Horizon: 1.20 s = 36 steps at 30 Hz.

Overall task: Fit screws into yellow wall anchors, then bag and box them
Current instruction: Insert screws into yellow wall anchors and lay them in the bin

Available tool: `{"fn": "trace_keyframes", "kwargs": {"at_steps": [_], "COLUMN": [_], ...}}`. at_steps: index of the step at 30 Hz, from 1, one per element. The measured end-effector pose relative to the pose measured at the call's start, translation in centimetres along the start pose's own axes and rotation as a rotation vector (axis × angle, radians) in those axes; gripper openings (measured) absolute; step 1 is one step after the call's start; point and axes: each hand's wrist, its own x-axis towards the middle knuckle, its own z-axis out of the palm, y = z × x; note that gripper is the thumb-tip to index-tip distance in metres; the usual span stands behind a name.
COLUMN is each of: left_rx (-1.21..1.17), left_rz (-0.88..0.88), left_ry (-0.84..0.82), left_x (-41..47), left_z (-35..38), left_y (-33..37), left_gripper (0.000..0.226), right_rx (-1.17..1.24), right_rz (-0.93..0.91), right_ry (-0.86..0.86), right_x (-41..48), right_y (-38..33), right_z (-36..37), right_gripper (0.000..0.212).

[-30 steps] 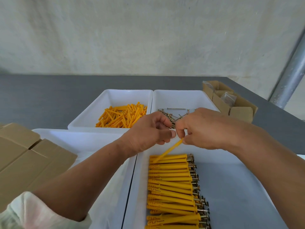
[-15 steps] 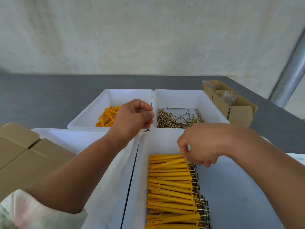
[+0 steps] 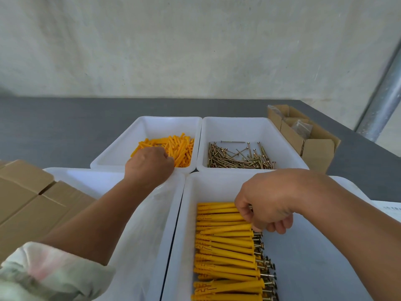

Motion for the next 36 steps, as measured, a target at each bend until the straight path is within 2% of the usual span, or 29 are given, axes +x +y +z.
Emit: {"fn": "trace_keyframes", "kwargs": {"at_steps": [8,15,18,20,22,23,25,27,30,36], "left_rx": [0.155,0.247,0.216,0.211,0.224,0.231,0.242,0.244,0.262,0.250], "left_rz": [0.000,0.075,0.107,0.119,0.123,0.125,0.133,0.137,0.145,0.138], "left_ry": [-0.178,-0.268,-0.261,-0.264,-0.271,-0.274,-0.282,-0.286,-0.279,-0.253], "left_x": [0.7,1.3,1.2,1.2,1.3,1.3,1.3,1.4,1.5,1.7], "left_z": [0.5,0.4,0.4,0.5,0.6,0.6,0.7,0.8,0.9,1.1], "left_y": [-0.2,-0.4,-0.5,-0.5,-0.6,-0.6,-0.6,-0.6,-0.6,-0.7], "left_gripper": [0.043,0.044,0.041,0.049,0.058,0.060,0.062,0.063,0.062,0.063], "right_rx": [0.050,0.069,-0.042,-0.058,0.056,0.118,0.179,0.220,0.186,0.177], "right_rz": [-0.037,-0.021,-0.028,-0.038,-0.029,-0.011,0.036,0.074,0.159,0.194], "right_ry": [-0.083,-0.034,0.190,0.475,0.739,0.804,0.792,0.687,0.554,0.474], "right_x": [0.5,-0.4,-0.7,0.0,1.2,1.9,3.1,4.1,5.0,6.2], "right_y": [-0.2,-0.5,-0.1,0.6,1.6,2.2,3.4,4.5,5.4,5.9], "right_z": [0.4,0.0,-0.9,-1.6,-2.0,-2.0,-1.6,-0.8,-0.3,-1.0], "right_gripper": [0.019,0.016,0.028,0.035,0.043,0.046,0.049,0.052,0.072,0.089]}}
